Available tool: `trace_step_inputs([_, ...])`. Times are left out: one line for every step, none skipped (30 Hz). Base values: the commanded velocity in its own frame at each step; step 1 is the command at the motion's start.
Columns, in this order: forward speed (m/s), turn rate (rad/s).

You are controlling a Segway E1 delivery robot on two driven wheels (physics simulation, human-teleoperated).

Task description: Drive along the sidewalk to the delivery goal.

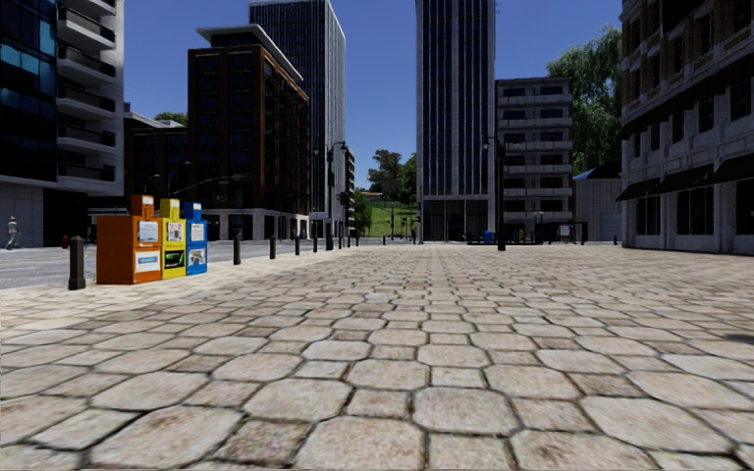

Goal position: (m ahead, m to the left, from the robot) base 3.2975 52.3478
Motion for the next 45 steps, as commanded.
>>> trace_step_inputs([2.00,0.00])
trace_step_inputs([2.00,0.00])
trace_step_inputs([2.00,0.00])
trace_step_inputs([2.00,0.00])
trace_step_inputs([2.00,0.00])
trace_step_inputs([2.00,0.00])
trace_step_inputs([2.00,0.00])
trace_step_inputs([2.00,0.00])
trace_step_inputs([2.00,0.00])
trace_step_inputs([2.00,0.00])
trace_step_inputs([2.00,0.00])
trace_step_inputs([2.00,0.00])
trace_step_inputs([2.00,0.00])
trace_step_inputs([2.00,0.00])
trace_step_inputs([2.00,0.00])
trace_step_inputs([2.00,0.00])
trace_step_inputs([2.00,0.00])
trace_step_inputs([2.00,0.00])
trace_step_inputs([2.00,0.00])
trace_step_inputs([2.00,0.00])
trace_step_inputs([2.00,0.00])
trace_step_inputs([2.00,0.00])
trace_step_inputs([2.00,0.00])
trace_step_inputs([2.00,-0.08])
trace_step_inputs([2.00,-0.17])
trace_step_inputs([2.00,-0.17])
trace_step_inputs([2.00,-0.22])
trace_step_inputs([2.00,-0.23])
trace_step_inputs([2.00,-0.24])
trace_step_inputs([2.00,-0.24])
trace_step_inputs([2.00,-0.24])
trace_step_inputs([2.00,-0.26])
trace_step_inputs([2.00,-0.26])
trace_step_inputs([2.00,-0.27])
trace_step_inputs([2.00,-0.27])
trace_step_inputs([2.00,-0.27])
trace_step_inputs([2.00,-0.27])
trace_step_inputs([2.00,-0.27])
trace_step_inputs([2.00,-0.27])
trace_step_inputs([2.00,-0.27])
trace_step_inputs([2.00,-0.26])
trace_step_inputs([2.00,0.00])
trace_step_inputs([2.00,0.00])
trace_step_inputs([2.00,0.00])
trace_step_inputs([2.00,0.00])
